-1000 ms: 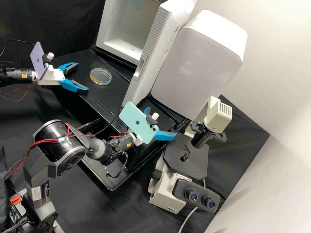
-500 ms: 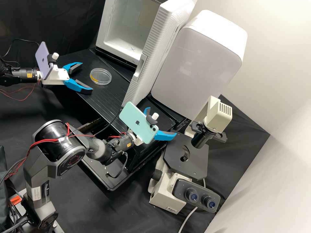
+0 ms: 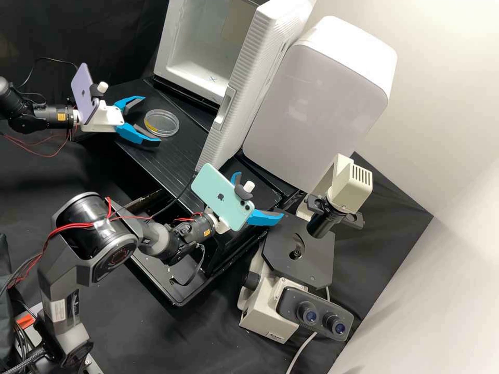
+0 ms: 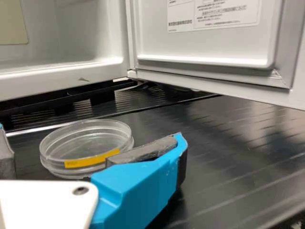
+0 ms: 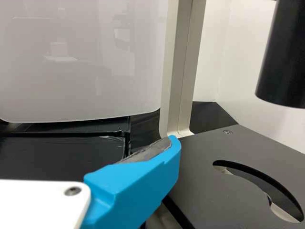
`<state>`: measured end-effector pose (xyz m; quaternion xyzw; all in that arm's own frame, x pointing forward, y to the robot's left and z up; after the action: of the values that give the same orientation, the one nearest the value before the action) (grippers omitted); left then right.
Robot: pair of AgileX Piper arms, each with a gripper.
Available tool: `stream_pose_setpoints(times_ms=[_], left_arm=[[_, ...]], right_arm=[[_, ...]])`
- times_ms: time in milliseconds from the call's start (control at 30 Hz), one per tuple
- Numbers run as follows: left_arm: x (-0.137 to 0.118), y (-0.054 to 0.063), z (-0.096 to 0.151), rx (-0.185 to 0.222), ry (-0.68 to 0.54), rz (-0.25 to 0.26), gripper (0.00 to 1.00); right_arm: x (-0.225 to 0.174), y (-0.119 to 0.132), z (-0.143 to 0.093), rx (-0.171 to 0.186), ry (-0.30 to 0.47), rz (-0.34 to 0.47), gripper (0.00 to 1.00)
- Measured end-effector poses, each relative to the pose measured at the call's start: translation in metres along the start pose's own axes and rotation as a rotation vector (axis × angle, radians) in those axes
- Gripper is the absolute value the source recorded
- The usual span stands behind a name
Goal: Place the petri dish in the incubator
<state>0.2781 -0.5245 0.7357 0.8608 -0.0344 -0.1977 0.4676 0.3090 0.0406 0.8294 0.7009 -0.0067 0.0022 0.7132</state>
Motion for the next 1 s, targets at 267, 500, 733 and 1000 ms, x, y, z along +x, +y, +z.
stream_pose_setpoints(times_ms=[267, 500, 733, 1000], left_arm=[[0.004, 0.002, 0.0, -0.007, -0.008, -0.001, 1.0], [0.011, 0.001, 0.002, -0.065, -0.03, -0.007, 1.0], [0.015, -0.002, 0.003, -0.068, -0.047, -0.022, 1.0], [0.015, -0.002, 0.0, -0.093, -0.049, -0.026, 1.0]], right_arm=[[0.0, 0.0, 0.0, 0.0, 0.0, 0.0, 1.0], [0.0, 0.0, 0.0, 0.0, 0.0, 0.0, 1.0], [0.0, 0.0, 0.0, 0.0, 0.0, 0.0, 1.0], [0.0, 0.0, 0.0, 0.0, 0.0, 0.0, 1.0]])
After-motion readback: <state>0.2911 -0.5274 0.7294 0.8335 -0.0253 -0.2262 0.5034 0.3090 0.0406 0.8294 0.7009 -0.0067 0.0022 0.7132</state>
